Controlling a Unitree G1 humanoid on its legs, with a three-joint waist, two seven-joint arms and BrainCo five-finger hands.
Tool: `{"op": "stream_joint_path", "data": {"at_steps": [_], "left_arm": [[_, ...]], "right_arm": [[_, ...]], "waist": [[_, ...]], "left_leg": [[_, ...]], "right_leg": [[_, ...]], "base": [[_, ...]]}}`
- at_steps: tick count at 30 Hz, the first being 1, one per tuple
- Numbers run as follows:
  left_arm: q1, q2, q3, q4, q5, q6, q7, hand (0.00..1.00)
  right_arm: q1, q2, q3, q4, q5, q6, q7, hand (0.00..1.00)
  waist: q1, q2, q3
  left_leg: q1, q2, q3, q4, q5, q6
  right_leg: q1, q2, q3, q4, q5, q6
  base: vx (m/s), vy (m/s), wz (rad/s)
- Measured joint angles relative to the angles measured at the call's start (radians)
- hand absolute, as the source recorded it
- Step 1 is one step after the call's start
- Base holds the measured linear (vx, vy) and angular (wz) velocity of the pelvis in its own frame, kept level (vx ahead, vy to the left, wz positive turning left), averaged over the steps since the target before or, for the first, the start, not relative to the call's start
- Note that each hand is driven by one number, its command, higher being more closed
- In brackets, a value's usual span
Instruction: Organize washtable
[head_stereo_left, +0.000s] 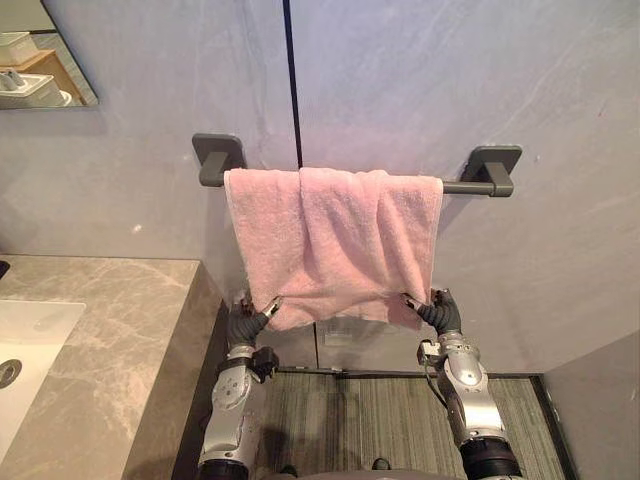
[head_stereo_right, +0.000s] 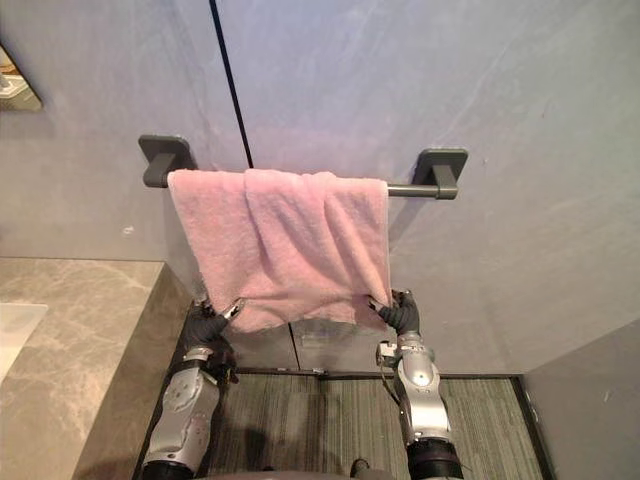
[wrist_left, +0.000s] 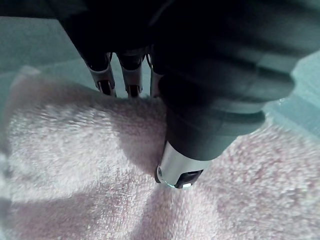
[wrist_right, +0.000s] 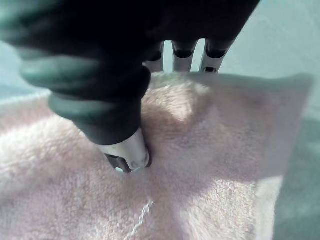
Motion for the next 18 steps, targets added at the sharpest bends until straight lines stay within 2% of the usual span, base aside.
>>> {"op": "stream_joint_path", "data": {"at_steps": [9, 14, 18], "left_arm": [[0.06, -0.003, -0.04, -0.002, -0.031, 0.001, -0.018, 0.0], [0.085, -0.047, -0.011, -0.017, -0.104, 0.006, -0.015, 0.0], [0.107, -0.051, 0.023, -0.055, -0.141, 0.009, -0.012, 0.0]], "right_arm": [[0.066, 0.003, 0.023, -0.021, -0.01, 0.001, 0.001, 0.0], [0.12, 0.042, 0.018, -0.093, 0.004, 0.008, -0.024, 0.0], [0.164, 0.068, -0.019, -0.156, 0.017, 0.011, -0.038, 0.0]], "waist": [[0.002, -0.004, -0.001], [0.002, -0.004, -0.001], [0.004, -0.003, -0.001]], "left_leg": [[-0.001, 0.002, 0.007, -0.002, 0.0, 0.0], [0.016, 0.005, 0.019, -0.001, 0.0, 0.0], [0.02, 0.011, 0.031, -0.001, -0.002, -0.001]], "right_leg": [[0.004, 0.0, 0.002, 0.0, 0.0, 0.0], [0.013, -0.004, 0.002, -0.001, 0.001, -0.001], [0.023, -0.007, 0.001, -0.002, 0.0, -0.001]], "base": [[0.0, 0.0, 0.0], [0.0, 0.0, 0.0], [-0.03, -0.001, 0.0]]}}
